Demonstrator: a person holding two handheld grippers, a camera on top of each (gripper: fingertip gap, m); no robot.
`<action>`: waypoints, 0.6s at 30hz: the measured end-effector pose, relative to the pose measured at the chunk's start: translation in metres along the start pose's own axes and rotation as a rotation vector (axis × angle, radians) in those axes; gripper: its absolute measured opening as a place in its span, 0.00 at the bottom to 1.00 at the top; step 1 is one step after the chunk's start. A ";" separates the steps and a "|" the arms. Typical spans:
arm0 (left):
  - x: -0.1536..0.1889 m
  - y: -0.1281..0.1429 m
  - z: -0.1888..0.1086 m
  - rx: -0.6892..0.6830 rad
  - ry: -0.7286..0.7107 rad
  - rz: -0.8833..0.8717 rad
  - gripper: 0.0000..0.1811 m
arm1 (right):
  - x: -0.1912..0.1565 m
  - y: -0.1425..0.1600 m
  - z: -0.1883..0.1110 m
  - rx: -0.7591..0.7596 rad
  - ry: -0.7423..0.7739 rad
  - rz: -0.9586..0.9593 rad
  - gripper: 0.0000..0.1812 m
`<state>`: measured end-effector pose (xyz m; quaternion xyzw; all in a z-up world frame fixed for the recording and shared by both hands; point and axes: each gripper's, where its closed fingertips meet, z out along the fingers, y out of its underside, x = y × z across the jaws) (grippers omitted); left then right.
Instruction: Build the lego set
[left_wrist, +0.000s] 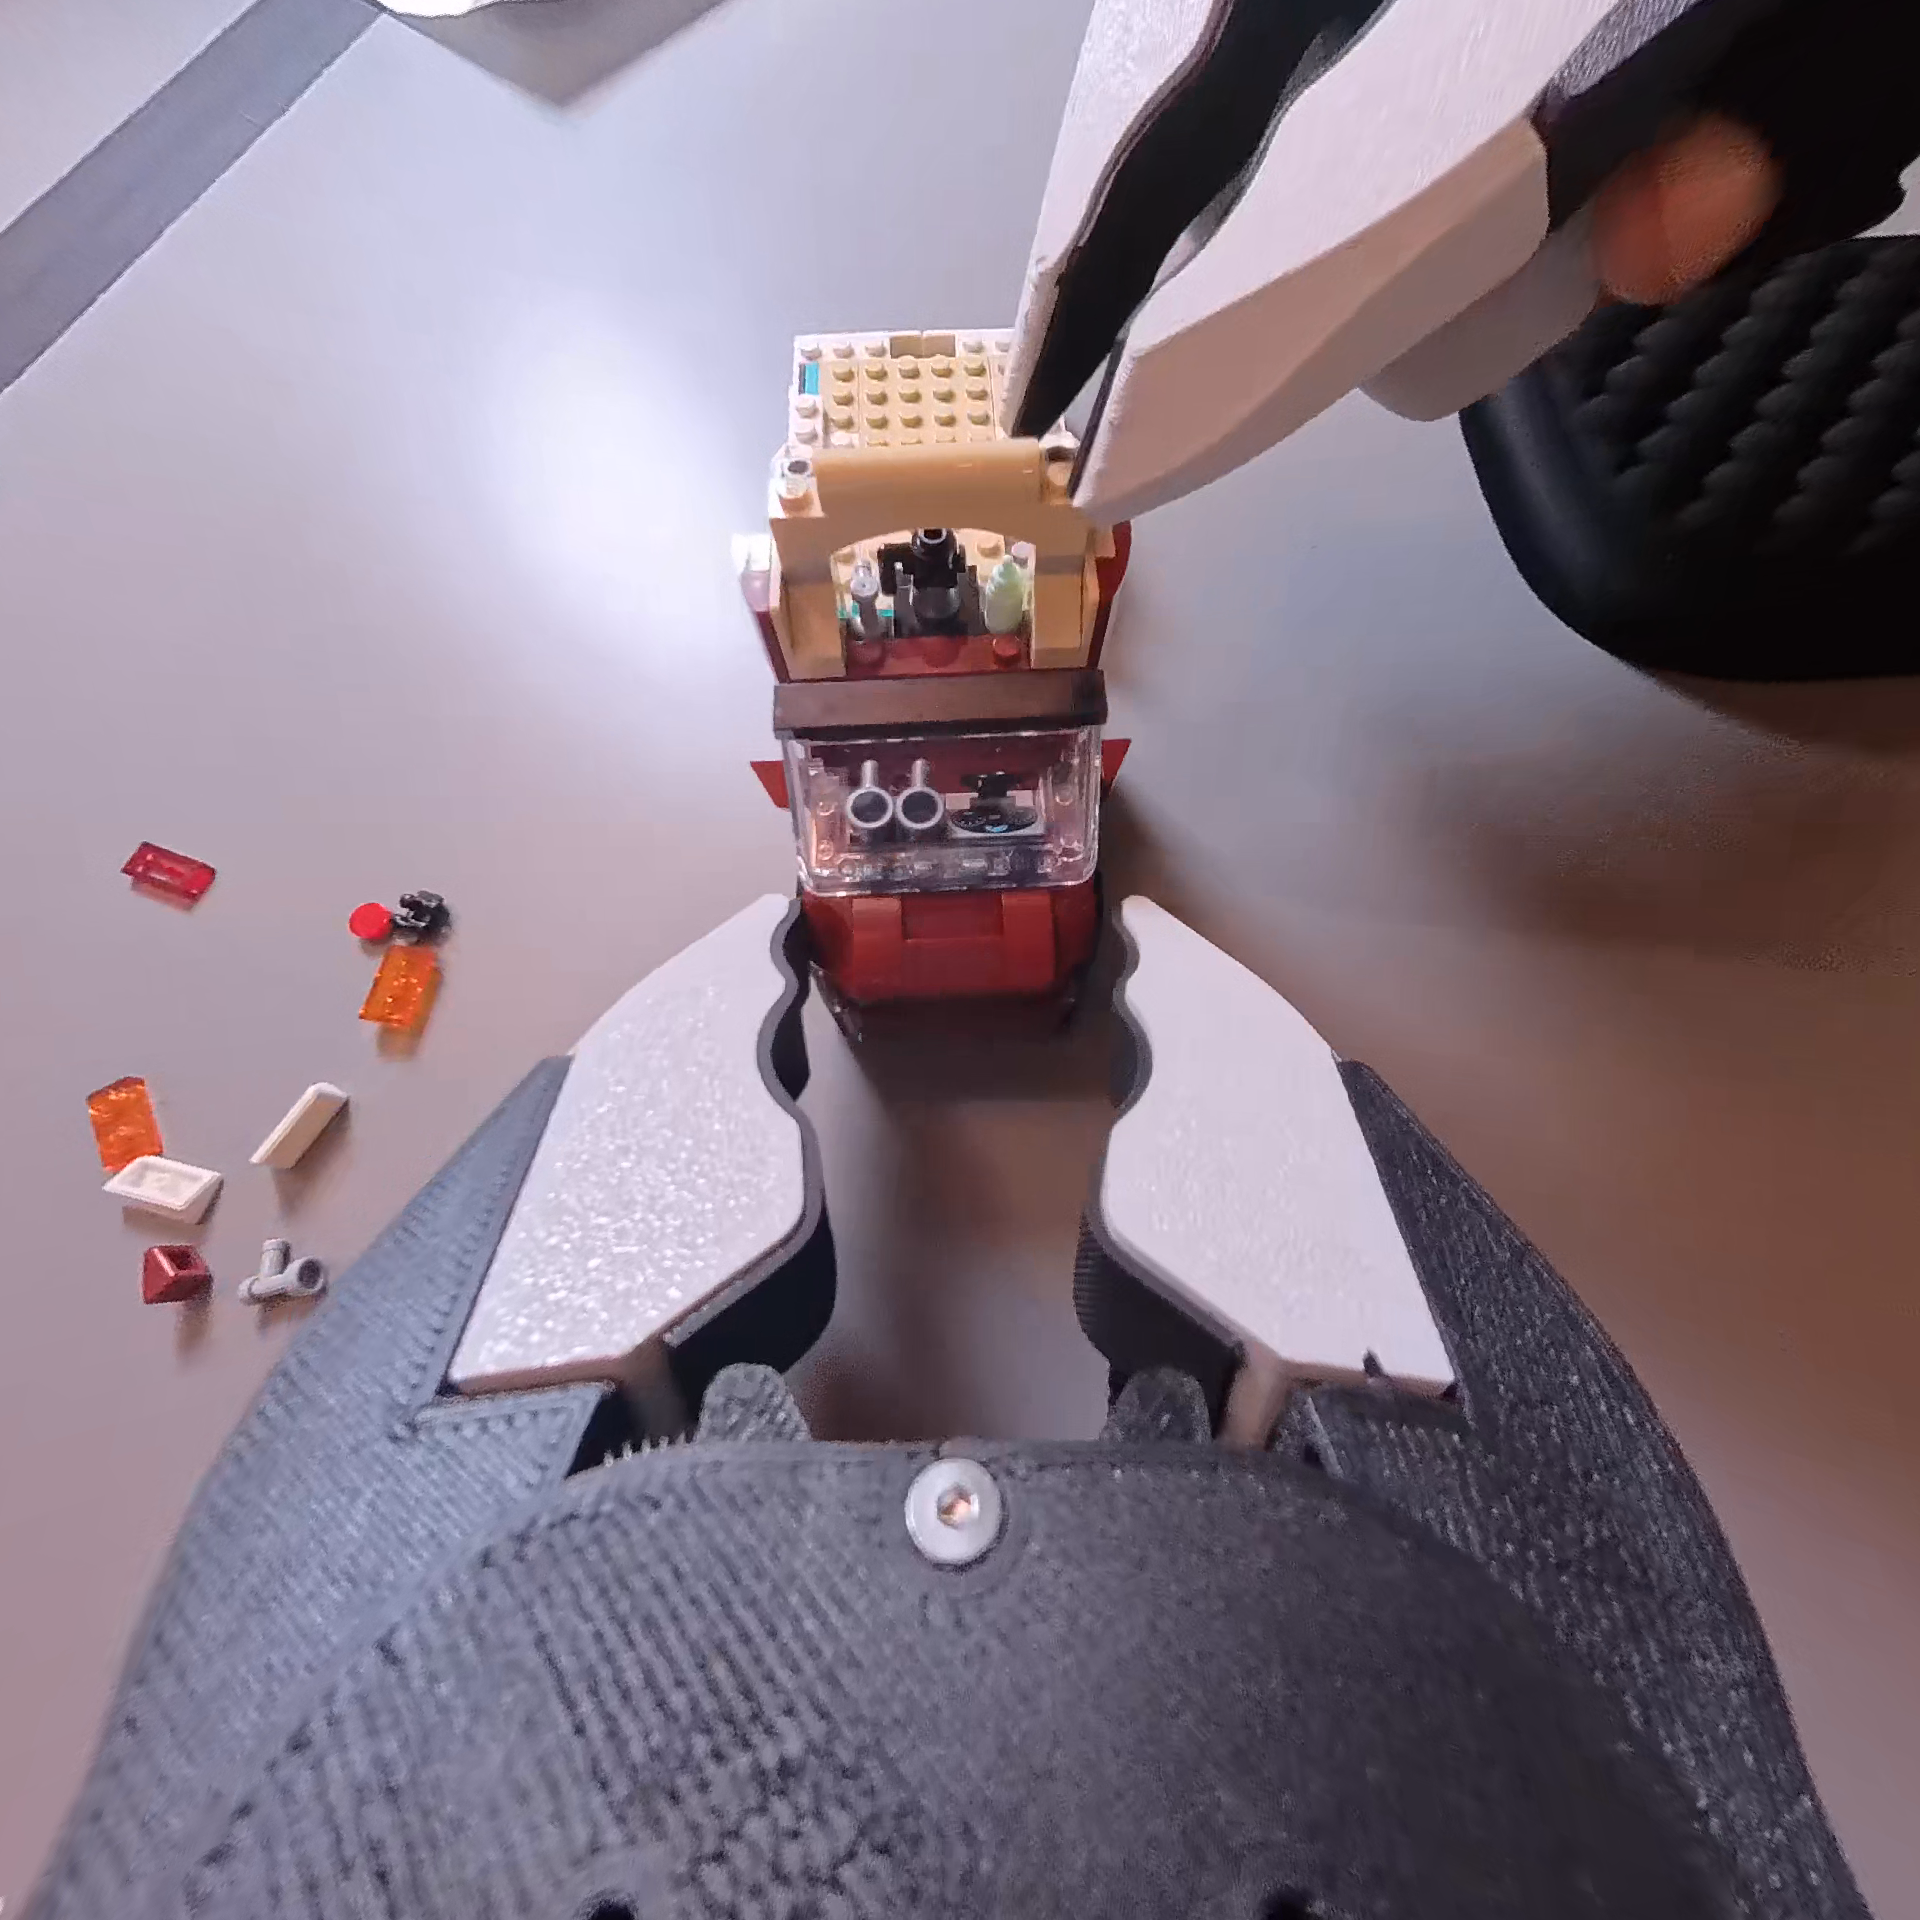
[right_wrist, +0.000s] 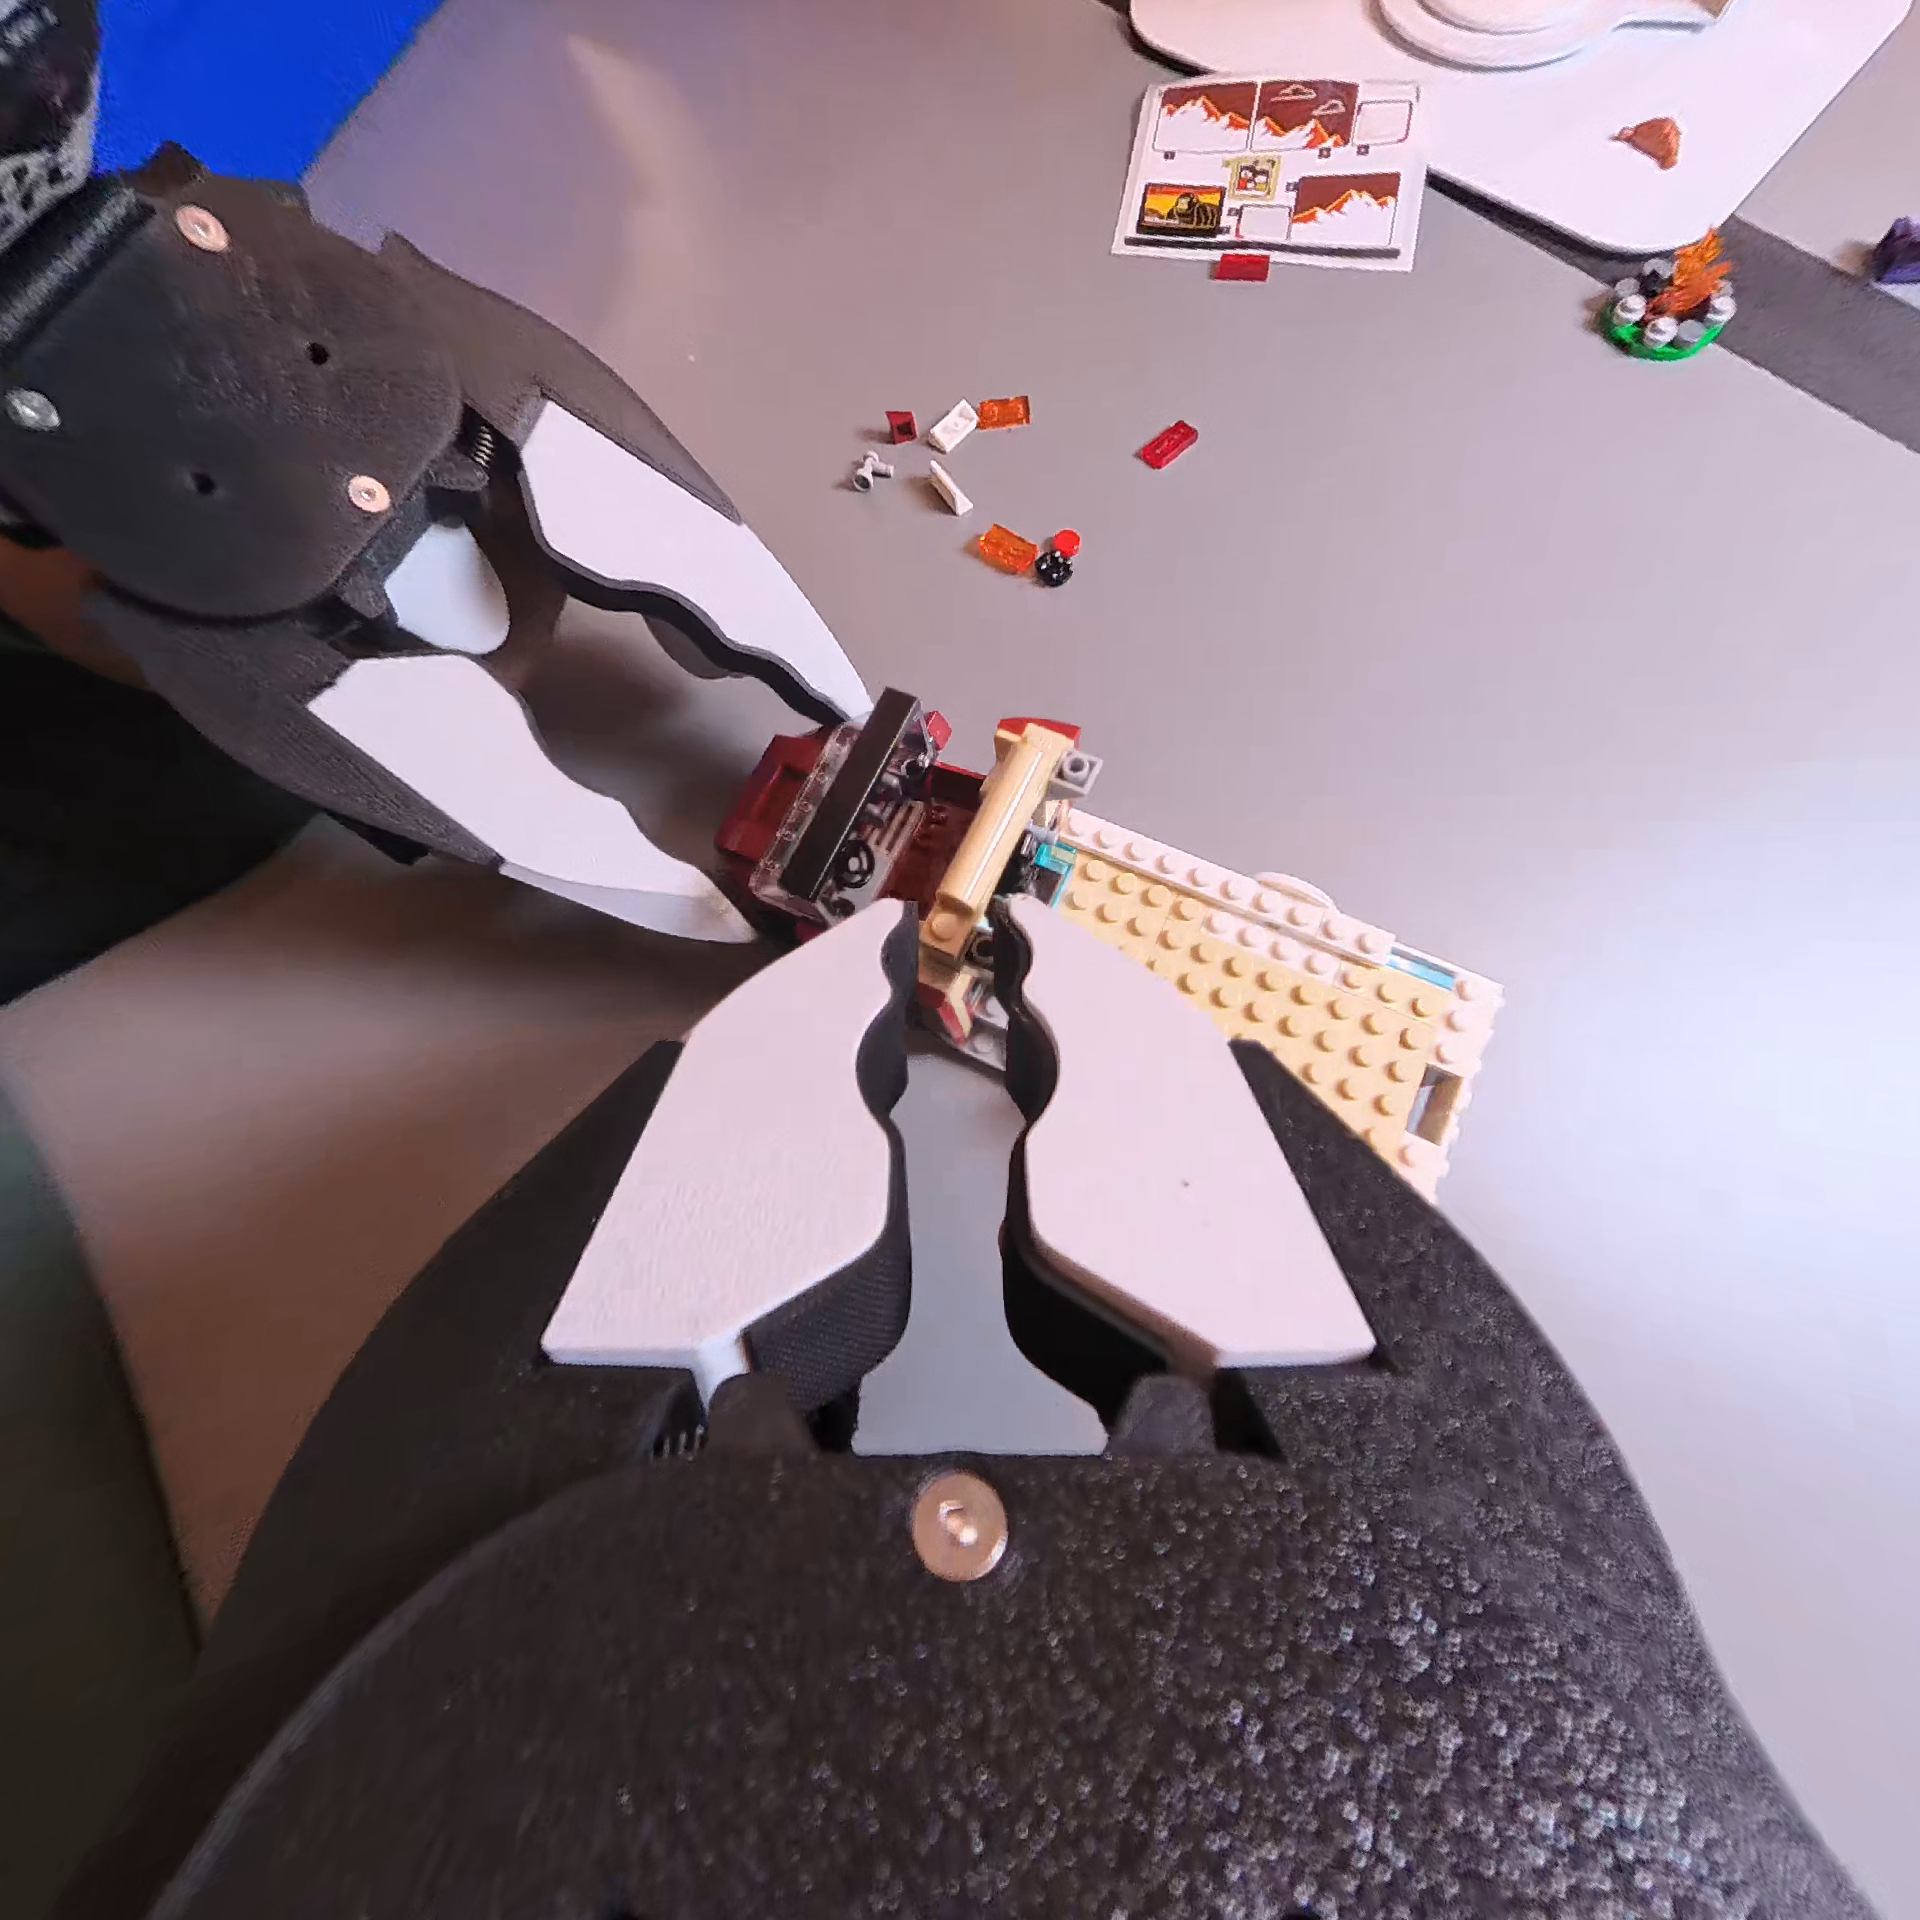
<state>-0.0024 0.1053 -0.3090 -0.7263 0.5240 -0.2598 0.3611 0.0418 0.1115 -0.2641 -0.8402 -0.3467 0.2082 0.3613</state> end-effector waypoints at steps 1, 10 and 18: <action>0.000 0.000 0.000 0.001 0.002 0.001 0.29 | 0.000 -0.001 0.000 -0.013 0.019 -0.023 0.06; 0.001 0.000 0.000 -0.003 -0.026 0.013 0.29 | 0.001 0.003 0.002 -0.150 0.092 -0.069 0.05; 0.001 0.000 0.001 -0.008 -0.038 0.016 0.29 | 0.002 0.004 0.003 -0.204 0.115 -0.100 0.05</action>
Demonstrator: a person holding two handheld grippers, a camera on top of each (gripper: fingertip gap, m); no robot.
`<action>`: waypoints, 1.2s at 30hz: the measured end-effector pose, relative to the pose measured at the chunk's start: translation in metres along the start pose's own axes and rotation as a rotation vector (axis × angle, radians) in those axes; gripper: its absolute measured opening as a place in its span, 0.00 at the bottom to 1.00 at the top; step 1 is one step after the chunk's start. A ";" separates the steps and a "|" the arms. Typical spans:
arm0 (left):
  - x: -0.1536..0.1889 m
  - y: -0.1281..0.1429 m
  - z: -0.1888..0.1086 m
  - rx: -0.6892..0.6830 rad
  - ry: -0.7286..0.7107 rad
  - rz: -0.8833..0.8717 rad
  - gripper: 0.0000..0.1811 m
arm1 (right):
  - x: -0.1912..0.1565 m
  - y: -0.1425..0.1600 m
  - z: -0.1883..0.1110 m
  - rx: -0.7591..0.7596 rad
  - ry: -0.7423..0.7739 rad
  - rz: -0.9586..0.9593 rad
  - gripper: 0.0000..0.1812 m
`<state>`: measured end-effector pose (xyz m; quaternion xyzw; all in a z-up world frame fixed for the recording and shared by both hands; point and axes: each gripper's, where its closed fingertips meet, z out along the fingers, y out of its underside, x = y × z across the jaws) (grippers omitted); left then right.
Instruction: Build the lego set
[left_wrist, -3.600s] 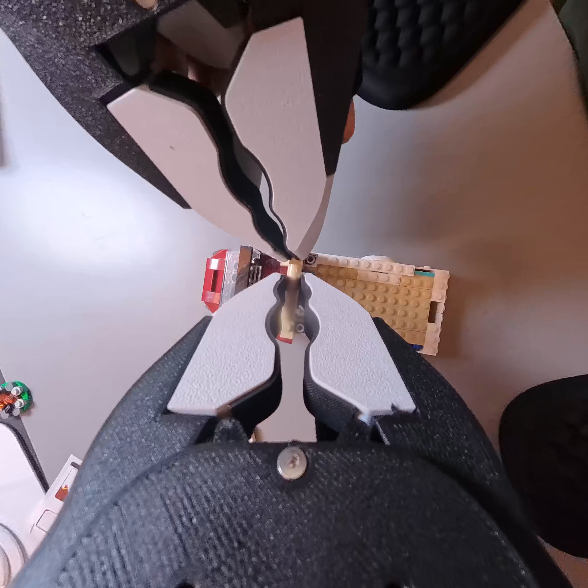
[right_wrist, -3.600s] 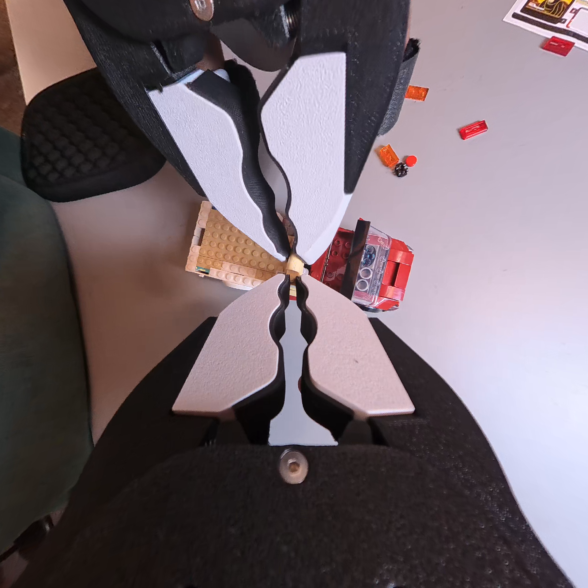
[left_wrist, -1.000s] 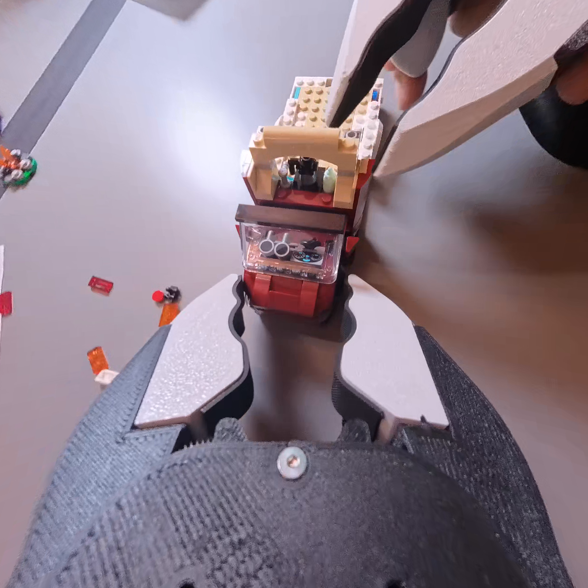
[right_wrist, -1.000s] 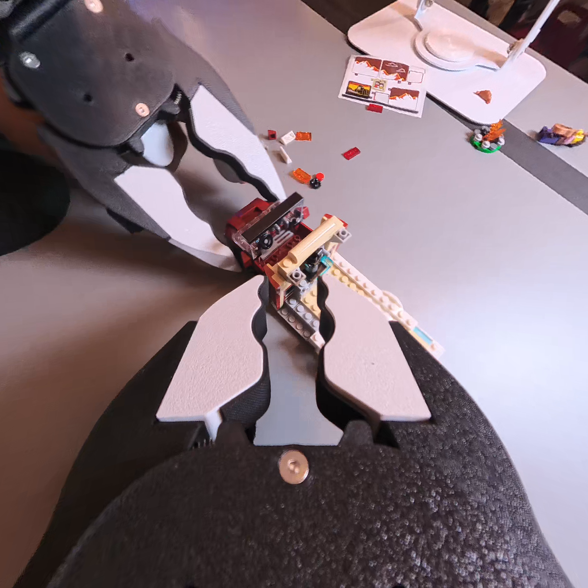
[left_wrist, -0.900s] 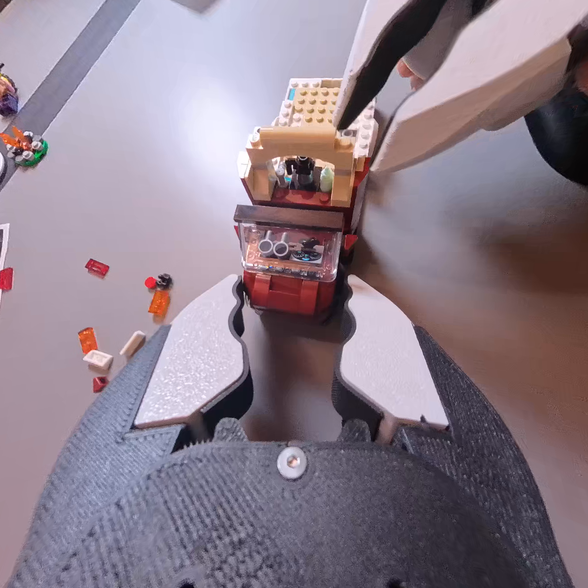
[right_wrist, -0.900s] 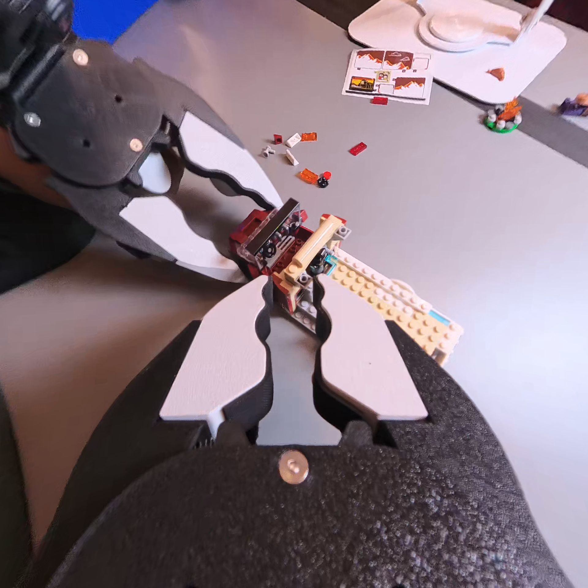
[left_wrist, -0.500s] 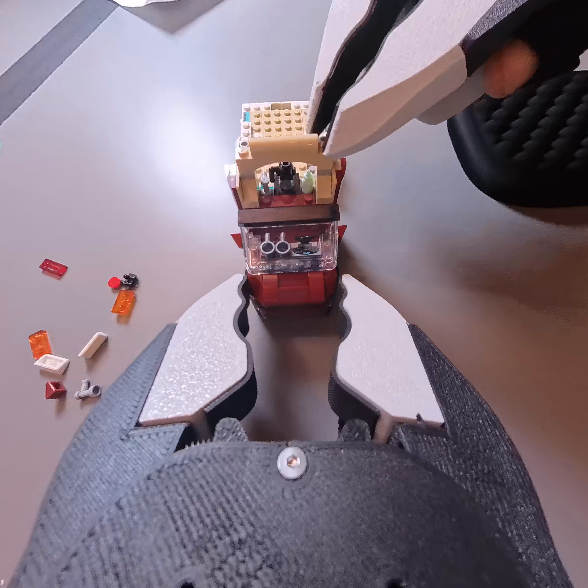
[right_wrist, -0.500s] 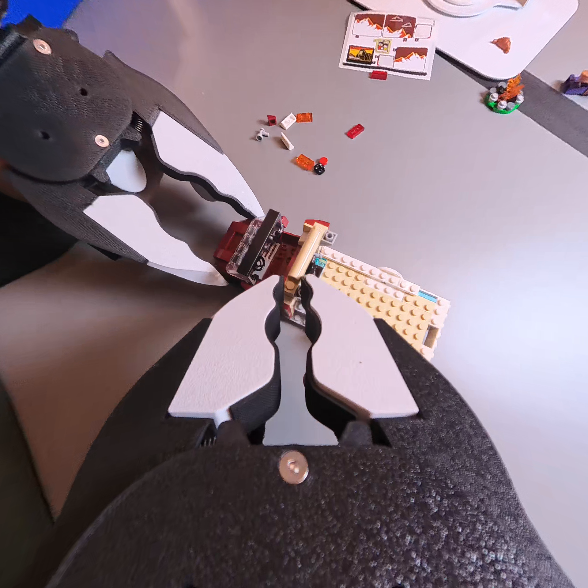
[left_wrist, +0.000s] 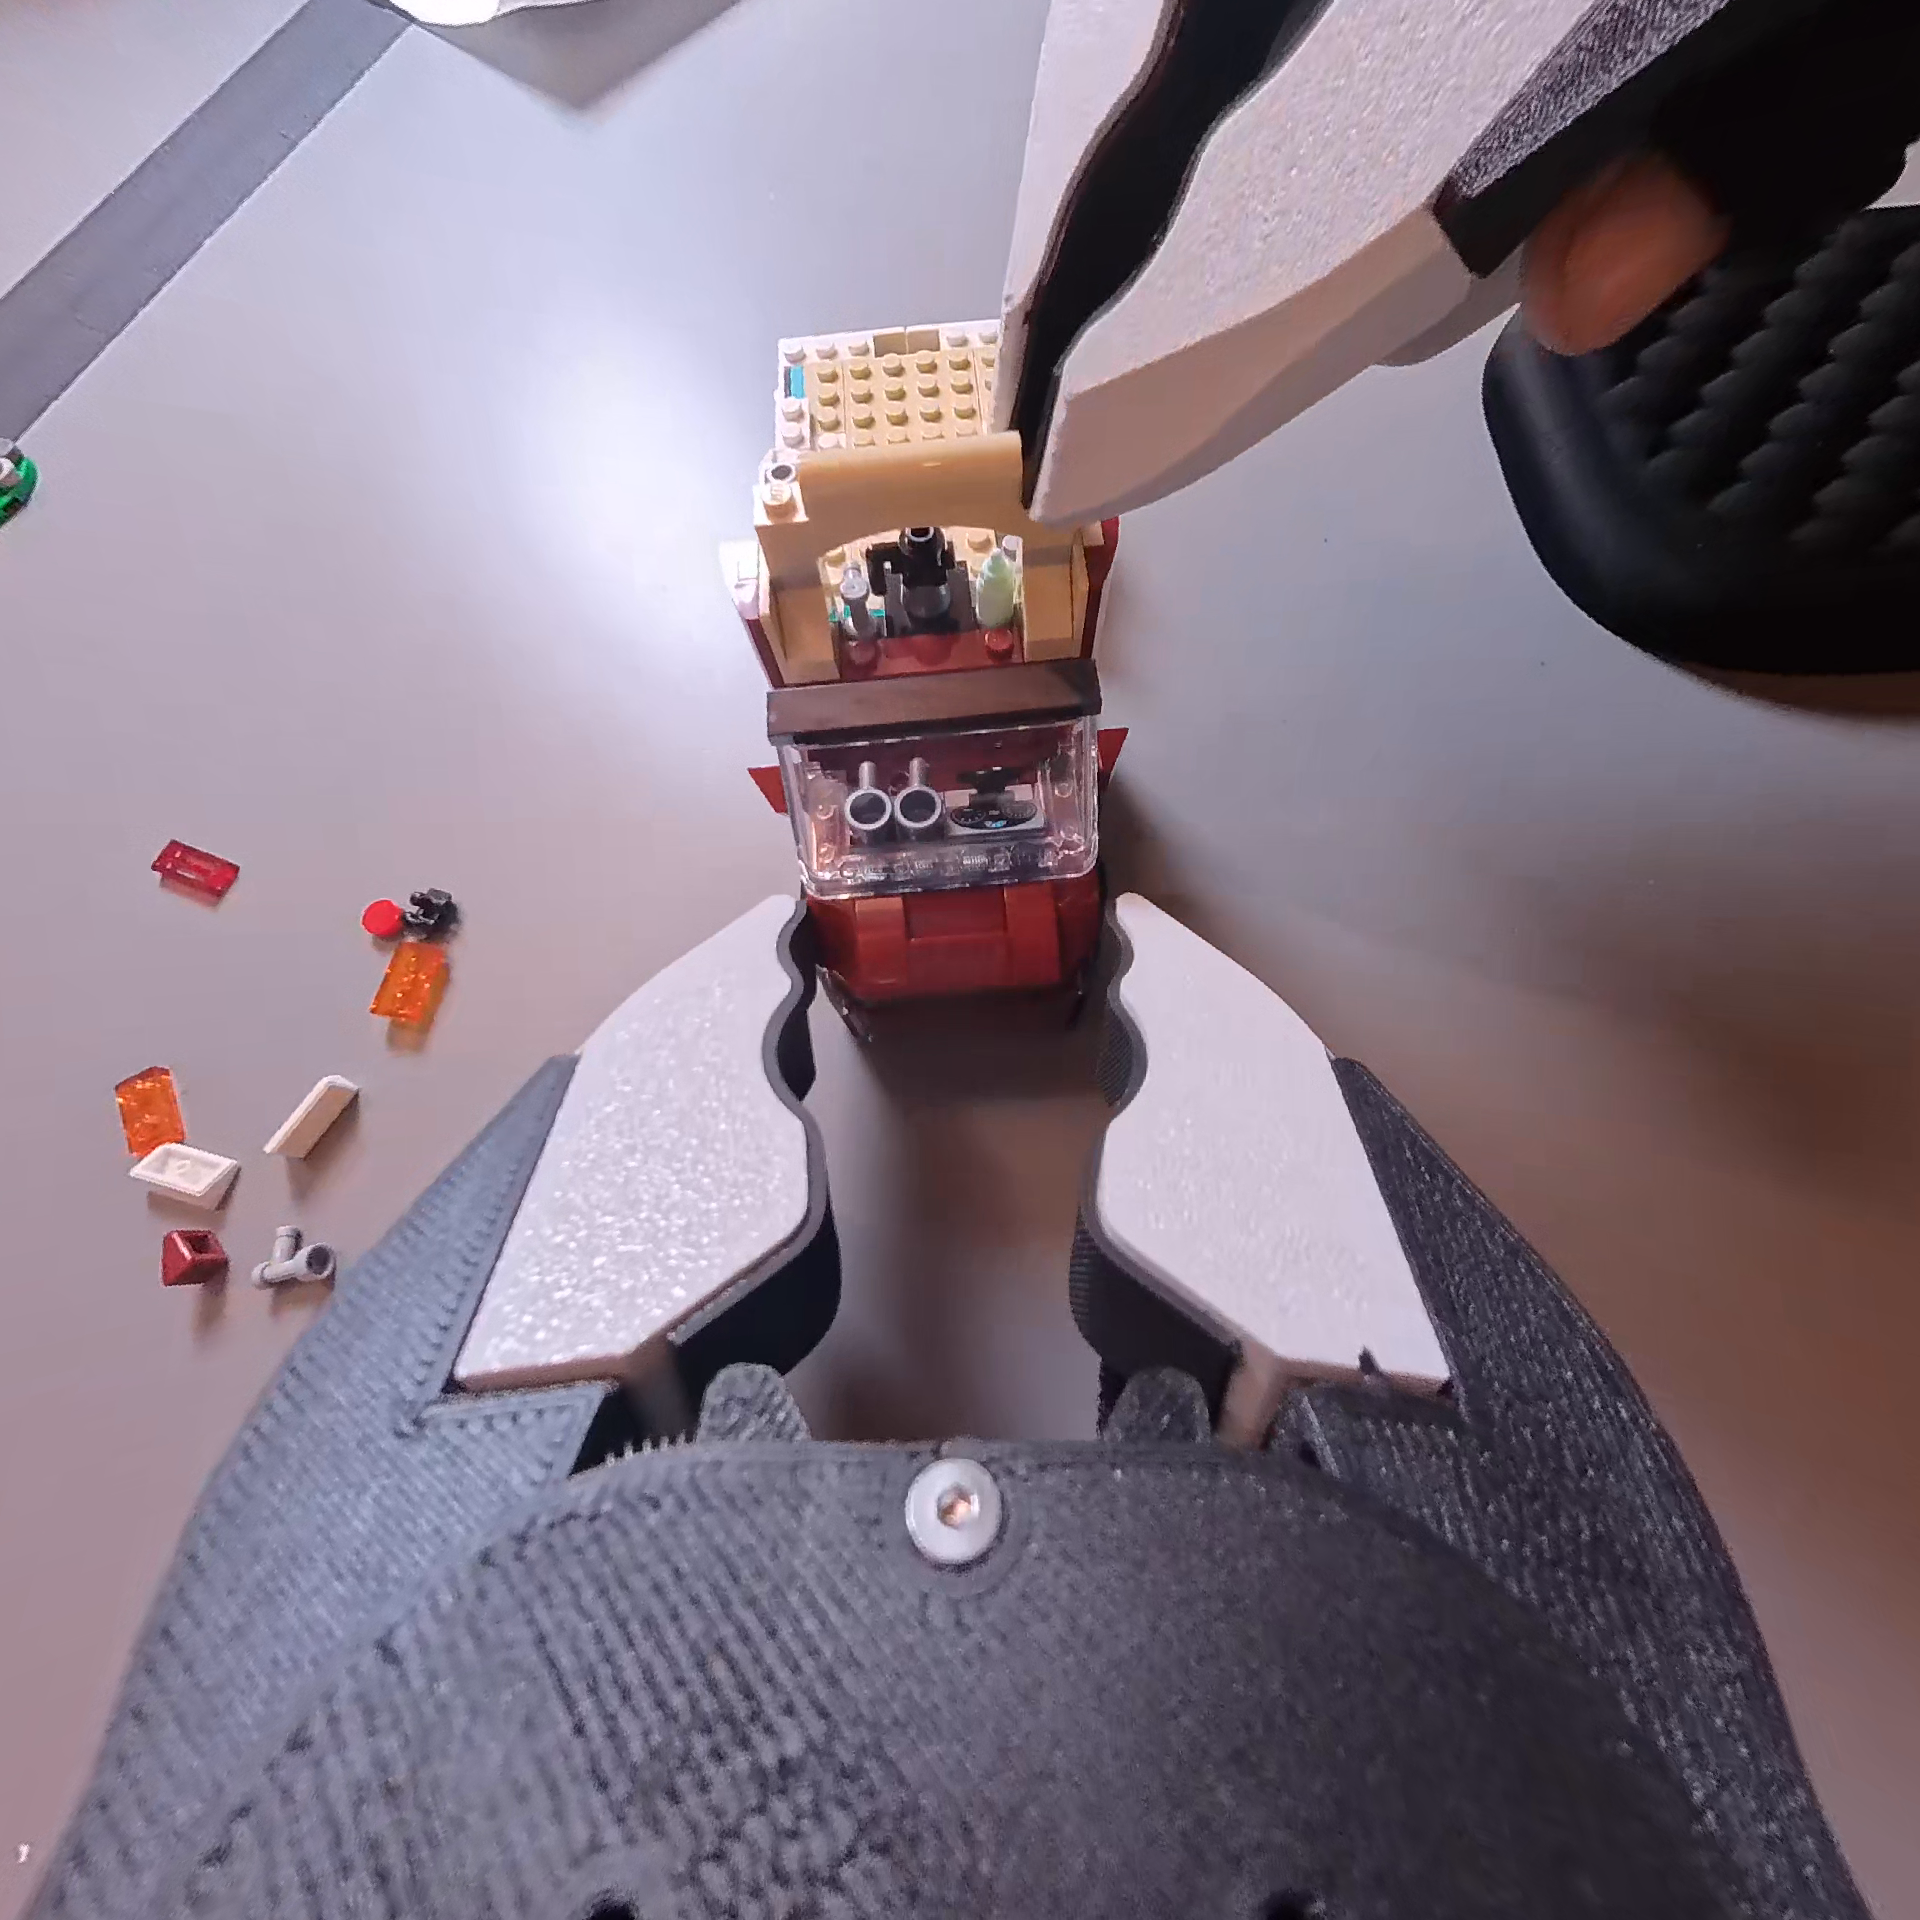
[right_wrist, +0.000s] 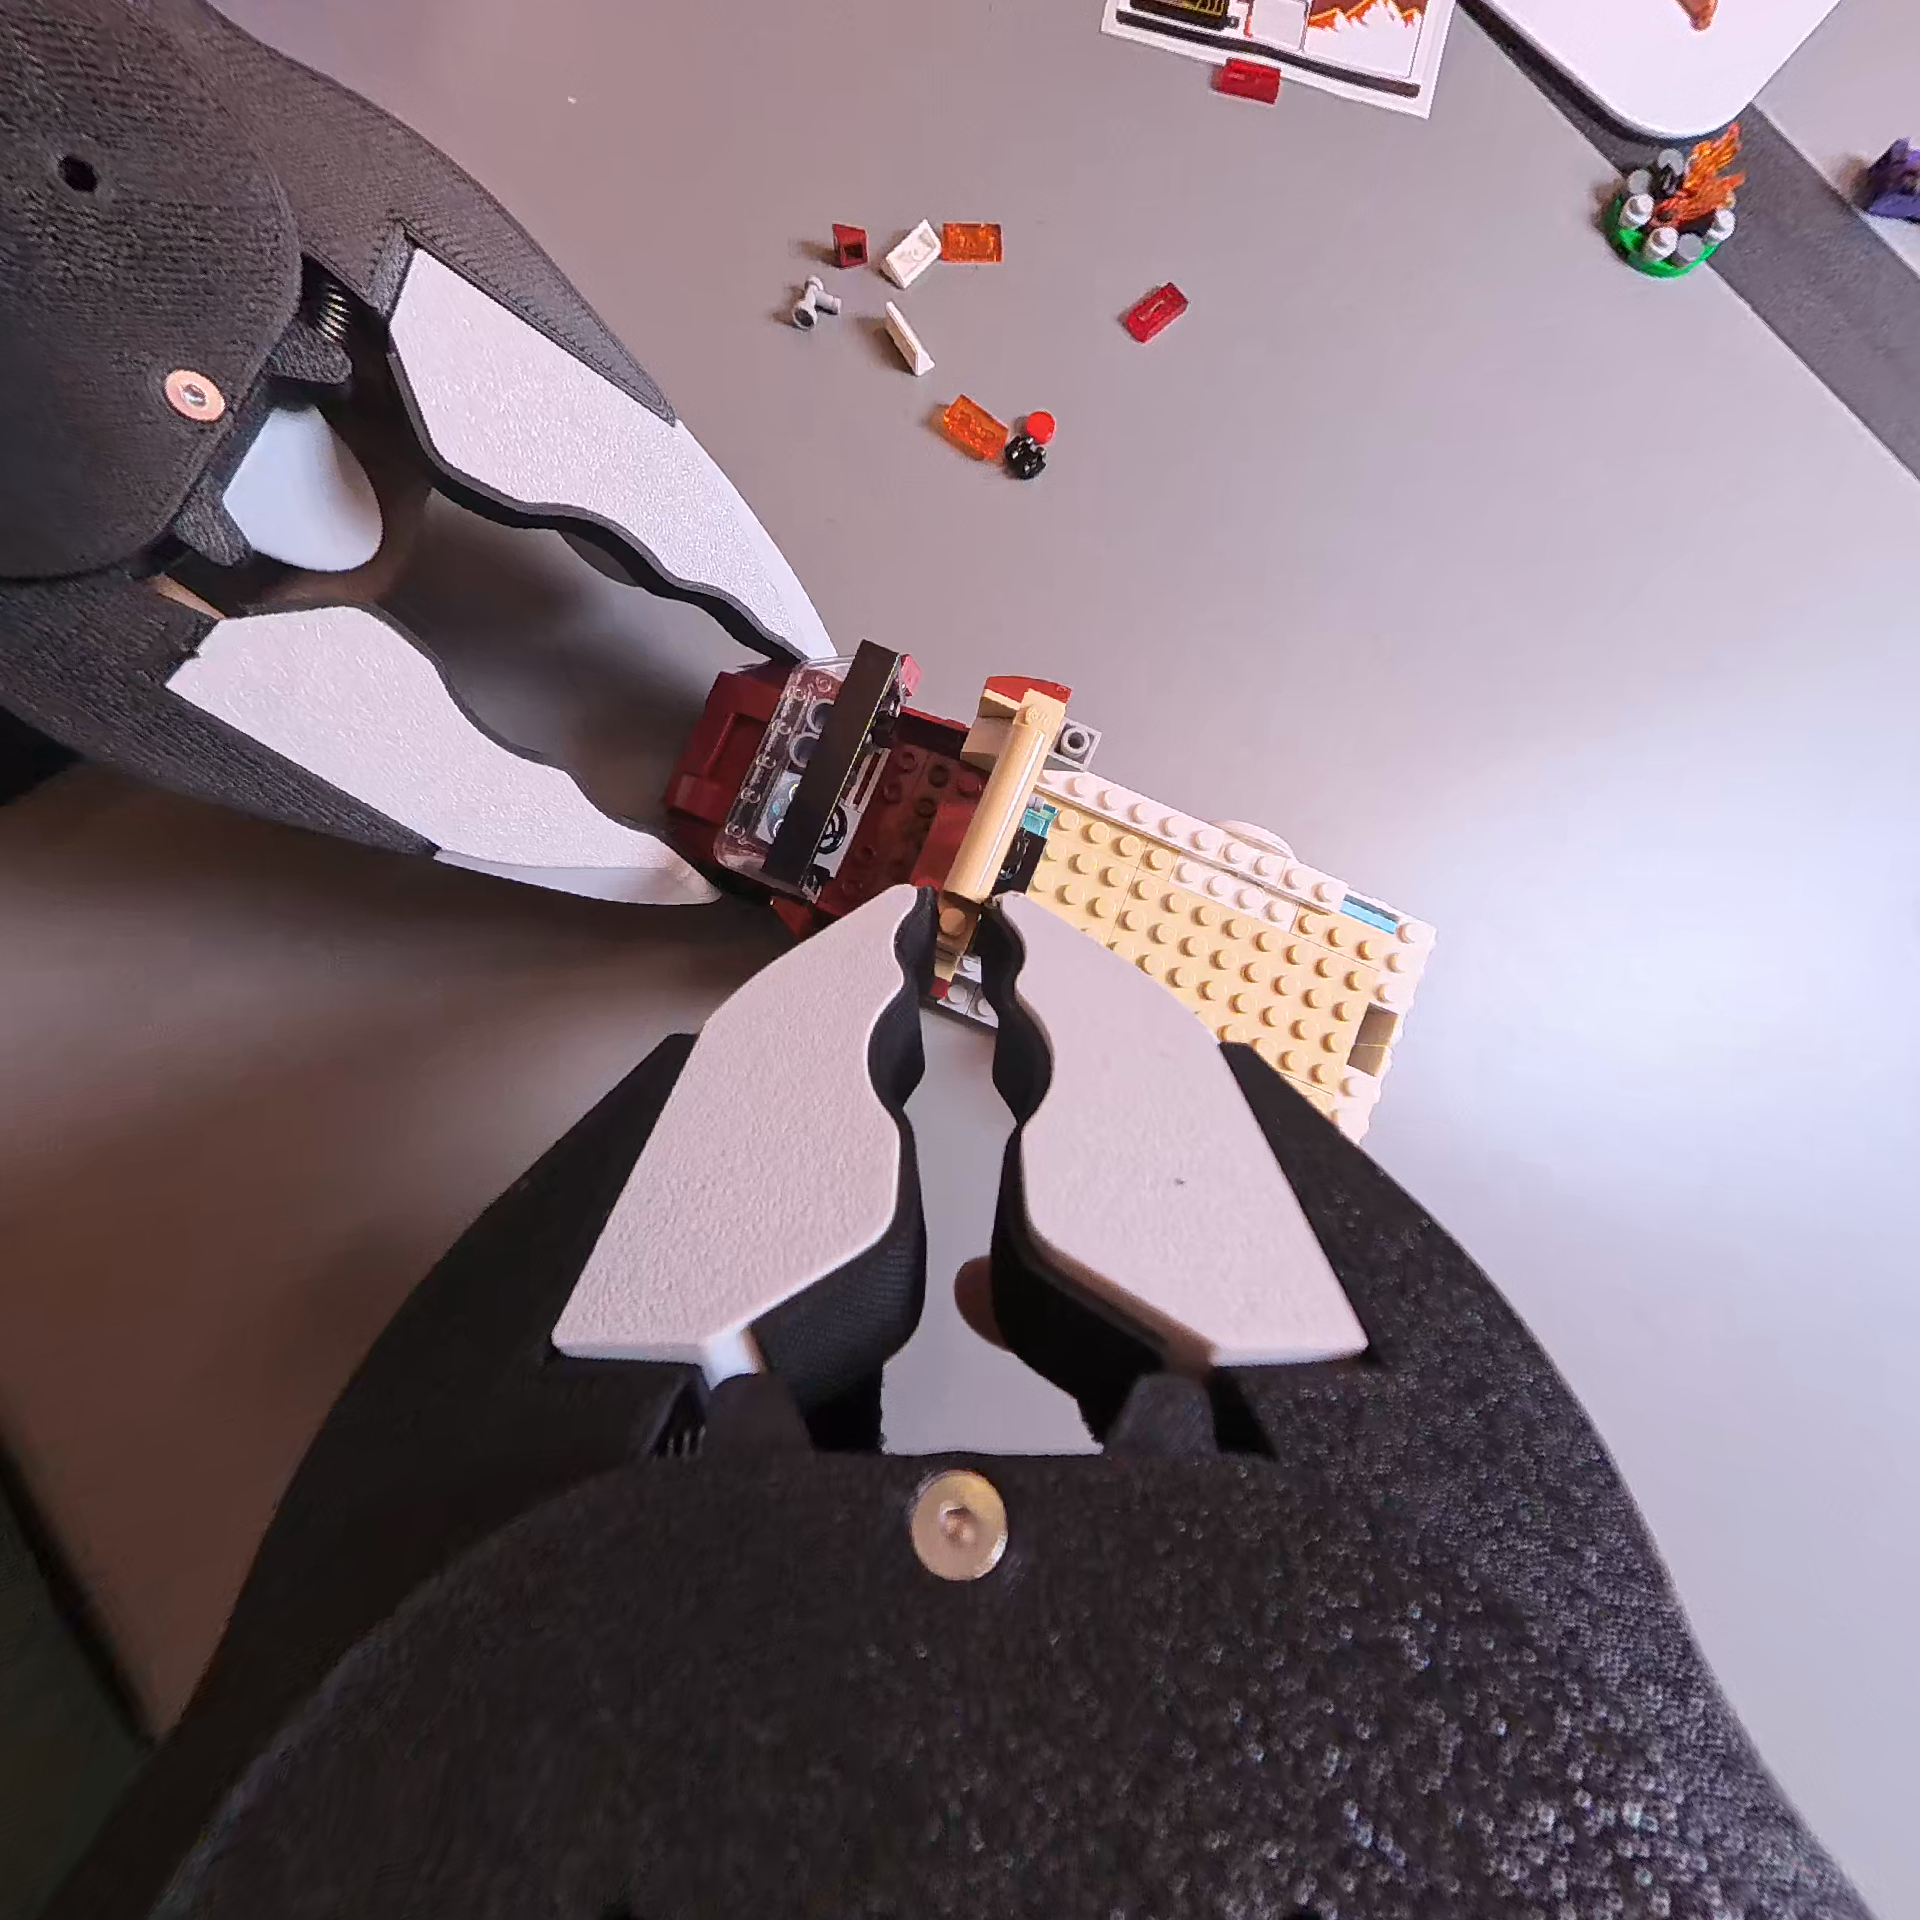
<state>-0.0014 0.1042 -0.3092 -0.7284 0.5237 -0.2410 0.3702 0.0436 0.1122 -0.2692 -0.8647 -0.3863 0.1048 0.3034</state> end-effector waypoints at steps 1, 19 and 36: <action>0.000 0.000 0.000 0.000 -0.001 0.000 0.29 | 0.000 0.000 0.000 -0.001 0.007 -0.003 0.05; 0.001 0.000 0.000 0.008 -0.008 0.003 0.29 | -0.001 -0.001 0.000 0.056 0.006 -0.008 0.05; 0.000 0.001 0.001 0.015 -0.014 0.016 0.29 | 0.000 0.002 -0.005 -0.051 -0.061 -0.076 0.01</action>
